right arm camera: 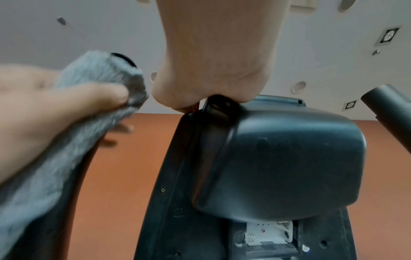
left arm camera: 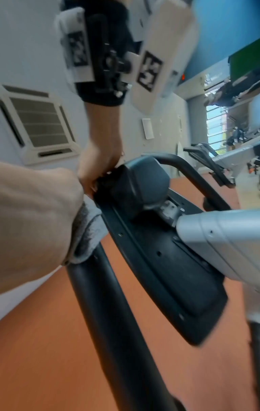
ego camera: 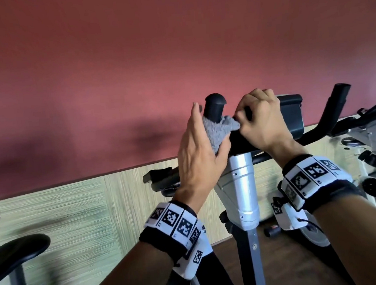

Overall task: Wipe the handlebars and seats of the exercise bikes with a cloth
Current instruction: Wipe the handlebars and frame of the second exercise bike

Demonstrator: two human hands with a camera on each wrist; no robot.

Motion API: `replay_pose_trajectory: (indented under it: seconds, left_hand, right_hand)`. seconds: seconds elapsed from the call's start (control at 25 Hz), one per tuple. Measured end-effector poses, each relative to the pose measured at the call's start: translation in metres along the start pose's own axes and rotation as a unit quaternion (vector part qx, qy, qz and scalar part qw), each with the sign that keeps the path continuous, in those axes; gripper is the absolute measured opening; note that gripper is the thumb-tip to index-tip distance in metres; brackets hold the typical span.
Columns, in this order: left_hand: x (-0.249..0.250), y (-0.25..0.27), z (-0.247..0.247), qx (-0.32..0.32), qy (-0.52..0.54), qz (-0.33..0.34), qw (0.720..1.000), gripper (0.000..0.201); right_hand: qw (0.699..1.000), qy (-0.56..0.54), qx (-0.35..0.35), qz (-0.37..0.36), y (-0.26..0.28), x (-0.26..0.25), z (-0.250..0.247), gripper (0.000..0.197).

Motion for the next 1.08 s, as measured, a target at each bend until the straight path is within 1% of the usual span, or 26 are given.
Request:
replay_pose_trajectory:
  seconds: [0.08, 0.16, 0.24, 0.32, 0.44, 0.48, 0.6, 0.64, 0.72, 0.8, 0.88, 0.96, 1.0, 1.04, 1.08]
  left_hand:
    - [-0.002, 0.006, 0.001, -0.002, -0.018, 0.005, 1.000, 0.082]
    - [0.007, -0.011, 0.008, 0.002, -0.038, 0.013, 0.999, 0.084]
    - [0.018, -0.031, 0.010, 0.018, -0.047, 0.007, 0.999, 0.083]
    - [0.025, -0.032, 0.004, 0.033, -0.014, 0.021, 0.999, 0.077]
    - [0.038, -0.032, -0.006, 0.055, 0.049, 0.081, 0.994, 0.064]
    - [0.042, -0.041, -0.007, 0.058, 0.055, 0.076, 0.994, 0.062]
    - [0.041, -0.073, 0.005, 0.032, 0.028, -0.024, 0.999, 0.052]
    - [0.039, -0.075, 0.009, 0.034, 0.024, -0.040, 0.998, 0.048]
    - [0.034, -0.066, 0.007, 0.060, 0.054, -0.039, 0.996, 0.051]
    - [0.024, -0.044, 0.001, 0.088, 0.088, -0.033, 0.992, 0.056]
    - [0.014, -0.021, -0.002, 0.082, 0.089, -0.031, 0.992, 0.058]
    - [0.011, -0.014, -0.005, 0.077, 0.112, -0.038, 0.990, 0.058]
    - [0.014, -0.020, -0.008, 0.088, 0.135, -0.026, 0.987, 0.057]
    - [0.019, -0.028, -0.013, 0.105, 0.151, 0.001, 0.983, 0.053]
    - [0.026, -0.038, -0.018, 0.123, 0.154, 0.042, 0.980, 0.047]
  right_hand:
    - [1.000, -0.006, 0.002, -0.006, 0.000, -0.002, -0.002, 0.023]
    - [1.000, -0.002, 0.005, -0.016, 0.001, -0.003, -0.002, 0.024]
    - [1.000, 0.007, 0.013, -0.022, 0.002, -0.002, -0.002, 0.024]
    - [0.999, 0.004, 0.011, -0.032, 0.002, -0.001, -0.002, 0.023]
    - [0.999, -0.002, 0.002, -0.034, 0.004, 0.000, -0.002, 0.024]
    - [0.999, -0.006, 0.002, -0.035, 0.004, 0.000, -0.002, 0.026]
    - [0.999, -0.010, 0.004, -0.038, 0.002, -0.001, -0.003, 0.025]
    - [0.999, -0.009, 0.004, -0.039, 0.002, -0.001, -0.004, 0.023]
    - [0.999, -0.009, 0.007, -0.041, 0.004, -0.001, -0.006, 0.021]
    - [0.999, -0.007, 0.007, -0.038, 0.004, -0.001, -0.006, 0.021]
    - [1.000, -0.008, -0.002, -0.029, 0.004, 0.000, -0.005, 0.023]
    - [1.000, -0.004, -0.006, -0.023, 0.004, 0.001, -0.003, 0.025]
    - [1.000, -0.003, -0.006, -0.021, 0.004, 0.001, -0.004, 0.024]
    - [1.000, -0.004, -0.006, -0.019, 0.004, 0.001, -0.004, 0.024]
    - [1.000, -0.004, -0.006, -0.018, 0.004, 0.001, -0.004, 0.024]
Point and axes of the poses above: each hand's wrist, its own y-axis away from the middle knuckle, its own z-axis out of the palm, x = y × z, the point moved 8 cm from there along -y, towards the middle knuckle, and after that the axes turned 7 degrees about x, right-handed, at the moved point
